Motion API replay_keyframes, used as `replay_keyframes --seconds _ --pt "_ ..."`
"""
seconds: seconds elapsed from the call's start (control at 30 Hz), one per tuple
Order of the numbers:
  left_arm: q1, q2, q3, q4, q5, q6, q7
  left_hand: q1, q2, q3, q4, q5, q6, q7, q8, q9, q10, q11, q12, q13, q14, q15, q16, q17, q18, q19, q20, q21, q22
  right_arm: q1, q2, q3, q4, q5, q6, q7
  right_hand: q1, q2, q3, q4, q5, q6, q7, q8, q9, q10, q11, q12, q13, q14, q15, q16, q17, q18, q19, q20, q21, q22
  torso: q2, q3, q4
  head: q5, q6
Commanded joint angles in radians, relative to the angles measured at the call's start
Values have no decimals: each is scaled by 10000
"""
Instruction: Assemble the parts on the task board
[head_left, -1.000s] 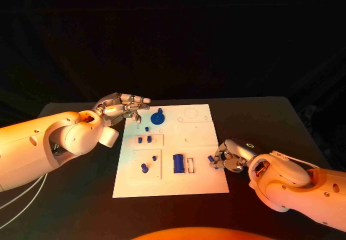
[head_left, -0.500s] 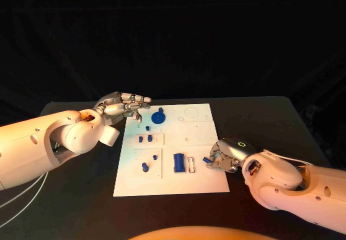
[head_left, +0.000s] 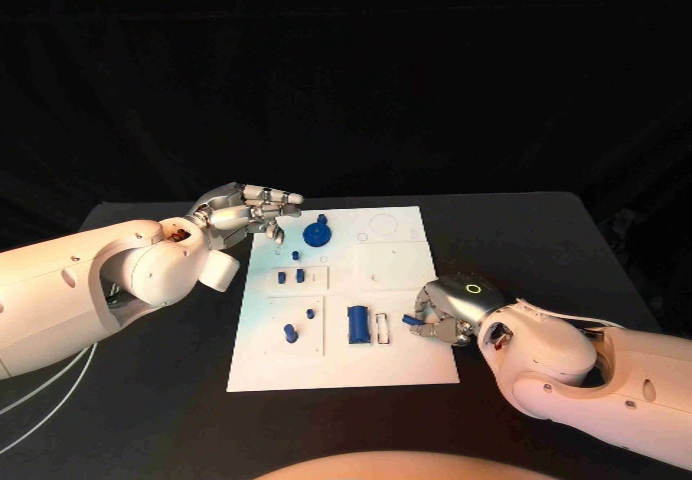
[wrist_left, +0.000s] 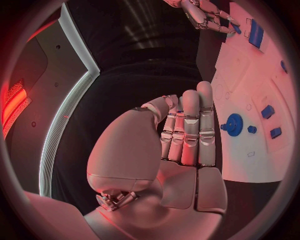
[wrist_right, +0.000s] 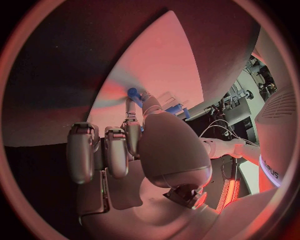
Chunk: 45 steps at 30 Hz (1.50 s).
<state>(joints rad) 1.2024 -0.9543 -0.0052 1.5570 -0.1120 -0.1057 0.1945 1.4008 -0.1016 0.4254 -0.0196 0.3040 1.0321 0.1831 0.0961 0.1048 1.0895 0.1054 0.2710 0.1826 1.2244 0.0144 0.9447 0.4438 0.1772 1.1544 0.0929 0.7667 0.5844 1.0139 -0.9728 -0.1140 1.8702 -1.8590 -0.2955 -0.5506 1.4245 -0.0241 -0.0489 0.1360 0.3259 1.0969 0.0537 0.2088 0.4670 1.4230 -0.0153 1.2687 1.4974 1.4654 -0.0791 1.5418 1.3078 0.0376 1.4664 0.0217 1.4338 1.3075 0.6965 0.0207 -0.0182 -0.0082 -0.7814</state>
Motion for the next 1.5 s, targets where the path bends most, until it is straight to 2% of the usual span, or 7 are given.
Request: replay_keyframes --seconds 0.03,0.3,0.5,0.7,0.9,1.17,1.5 --pt "0 15 3 17 36 176 44 -67 -1 52 -14 -2 -87 17 63 -14 -74 -7 54 -9 -67 7 -40 -9 70 -28 33 -52 -16 -140 -65 -136 -143 244 375 -582 564 497 1132 -782 310 43 16 103 113 85 -74 80 -1156 958 -69 -20 2231 -108 765 -34 38 2127 -10 6 4 17 -6" --pt "0 40 3 7 36 180 47 -83 2 61 -18 -1 -94 18 68 -15 -84 -6 63 -10 -70 8 -39 -15 70 -30 34 -55 -18 88 -168 -123 279 1906 -985 -586 -246 -65 2630 -905 574 -83 -20 379 395 173 -102 76 -1149 967 -101 4 2267 -109 776 -40 22 2140 -4 7 -4 7 25" --pt "0 59 3 7 36 183 48 -83 2 61 -18 -1 -94 18 68 -15 -84 -6 63 -10 -70 8 -39 -15 70 -30 34 -55 -18 299 -168 -114 537 2812 -1589 -572 -668 -318 3267 -962 574 -133 -37 495 510 194 -99 85 -1130 968 -103 4 2269 -106 779 -57 9 2144 10 7 1 4 31" --pt "0 51 3 16 36 183 44 -83 2 61 -18 -1 -94 18 68 -15 -84 -6 63 -10 -70 8 -39 -15 70 -30 34 -55 -18 356 -102 -112 677 3355 -1877 -555 -803 -381 3401 -960 561 -139 -40 526 539 199 -98 86 -1125 969 -103 6 2273 -104 779 -59 0 2144 24 14 -5 33 -5" --pt "0 55 3 26 35 190 36 -83 2 61 -18 -1 -94 18 68 -15 -84 -6 63 -10 -70 8 -39 -15 70 -30 34 -55 -18 368 147 -113 621 4104 -1912 -517 -1386 -453 3556 -681 521 -112 -64 573 565 252 -111 163 -1072 977 -107 30 2304 -117 795 -61 57 2170 11 2 -16 34 -33" --pt "0 55 3 41 35 203 25 -83 2 61 -18 -1 -94 18 68 -15 -84 -6 63 -10 -70 8 -39 -15 70 -30 34 -55 -18 294 599 -115 309 4797 -1540 -452 -2656 -479 3168 209 769 175 -143 696 573 475 -170 581 -803 1006 -150 125 2422 -167 852 -89 314 2270 9 14 -2 27 -51" --pt "0 51 3 57 35 219 13 -83 2 61 -18 -1 -94 18 68 -15 -84 -6 63 -10 -70 8 -39 -15 70 -30 34 -55 -18 242 934 -117 58 4979 -1202 -448 -2852 -435 3026 378 855 291 -197 773 590 590 -217 831 -636 1014 -193 151 2454 -185 872 -122 408 2307 10 9 -13 58 -77"
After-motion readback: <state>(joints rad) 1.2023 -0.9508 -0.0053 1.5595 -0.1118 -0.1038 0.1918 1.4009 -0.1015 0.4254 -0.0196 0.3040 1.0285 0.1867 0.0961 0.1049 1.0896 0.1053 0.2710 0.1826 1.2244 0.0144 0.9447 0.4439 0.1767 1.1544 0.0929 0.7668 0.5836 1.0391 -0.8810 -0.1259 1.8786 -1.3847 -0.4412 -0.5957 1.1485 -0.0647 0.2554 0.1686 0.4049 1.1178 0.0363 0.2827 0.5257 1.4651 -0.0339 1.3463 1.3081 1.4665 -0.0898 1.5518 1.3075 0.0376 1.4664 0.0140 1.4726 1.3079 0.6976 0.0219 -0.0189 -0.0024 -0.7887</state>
